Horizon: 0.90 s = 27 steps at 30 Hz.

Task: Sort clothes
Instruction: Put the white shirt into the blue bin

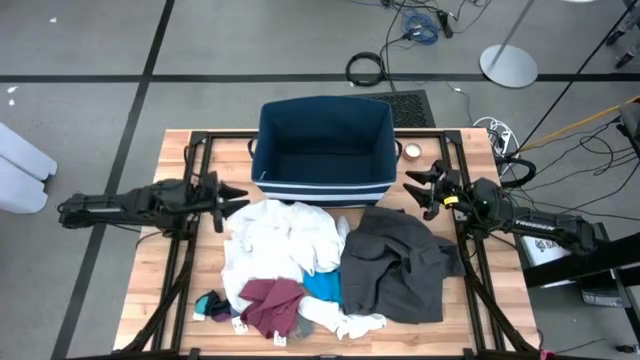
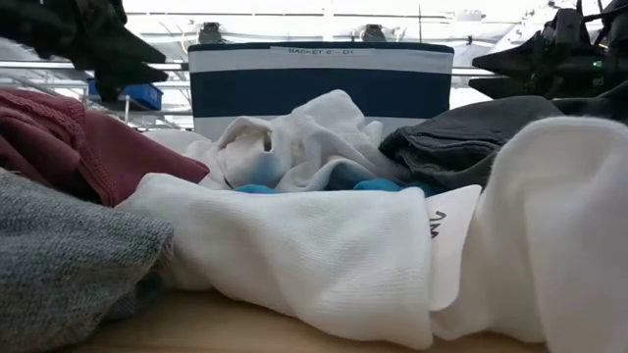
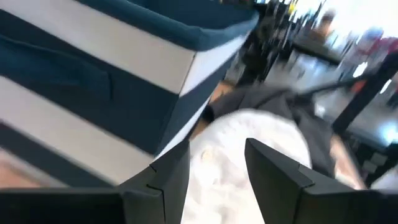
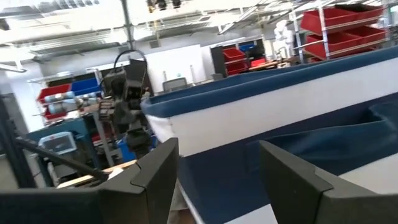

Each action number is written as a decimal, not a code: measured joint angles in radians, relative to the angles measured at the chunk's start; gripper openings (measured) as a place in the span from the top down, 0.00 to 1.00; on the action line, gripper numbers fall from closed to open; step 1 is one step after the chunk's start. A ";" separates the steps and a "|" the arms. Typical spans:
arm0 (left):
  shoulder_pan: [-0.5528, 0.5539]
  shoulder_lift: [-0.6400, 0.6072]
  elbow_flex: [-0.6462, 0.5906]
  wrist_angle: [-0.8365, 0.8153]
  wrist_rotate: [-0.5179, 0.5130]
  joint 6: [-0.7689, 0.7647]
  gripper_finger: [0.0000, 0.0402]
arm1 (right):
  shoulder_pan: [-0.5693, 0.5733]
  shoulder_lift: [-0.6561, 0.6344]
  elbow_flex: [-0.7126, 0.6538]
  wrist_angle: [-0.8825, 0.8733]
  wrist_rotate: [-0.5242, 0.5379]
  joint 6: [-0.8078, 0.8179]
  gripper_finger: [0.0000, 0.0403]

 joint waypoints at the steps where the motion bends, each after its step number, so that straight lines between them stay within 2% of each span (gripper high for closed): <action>1: -0.003 0.019 0.034 -0.041 0.004 0.001 0.59 | 0.006 0.000 0.000 0.000 -0.011 0.000 0.49; 5: -0.031 0.112 0.095 -0.090 0.052 0.001 0.59 | 0.032 0.000 0.001 0.004 -0.018 -0.002 0.49; 10: -0.080 0.263 0.097 -0.081 0.076 -0.020 0.59 | 0.073 0.000 0.027 0.043 -0.019 -0.003 0.49; 13: -0.115 0.354 0.097 -0.005 0.120 -0.043 0.59 | 0.110 0.000 0.042 0.054 -0.042 -0.003 0.49; 17: -0.182 0.449 0.097 0.092 0.119 -0.049 0.60 | 0.169 0.015 0.057 0.070 -0.042 -0.003 0.49; 22: -0.256 0.545 0.098 0.205 0.113 -0.050 0.68 | 0.250 0.092 0.094 0.070 -0.041 -0.001 0.49; 27: -0.310 0.629 0.159 0.228 0.059 -0.031 0.73 | 0.333 0.247 0.187 0.074 -0.041 -0.006 0.49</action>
